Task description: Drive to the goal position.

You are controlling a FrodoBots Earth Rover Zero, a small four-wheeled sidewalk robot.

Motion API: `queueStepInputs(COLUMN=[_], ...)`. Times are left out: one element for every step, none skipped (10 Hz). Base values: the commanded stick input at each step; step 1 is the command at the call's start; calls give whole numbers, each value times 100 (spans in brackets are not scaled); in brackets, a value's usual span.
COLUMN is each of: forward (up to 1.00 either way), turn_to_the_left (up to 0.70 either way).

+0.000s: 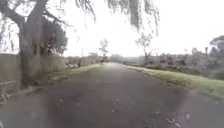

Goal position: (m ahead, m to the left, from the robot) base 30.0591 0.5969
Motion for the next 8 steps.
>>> queueStepInputs(forward=[70, 70, 70, 70, 70, 70, 70, 70], turn_to_the_left=[0, 0, 0, 0, 0, 0, 0, 0])
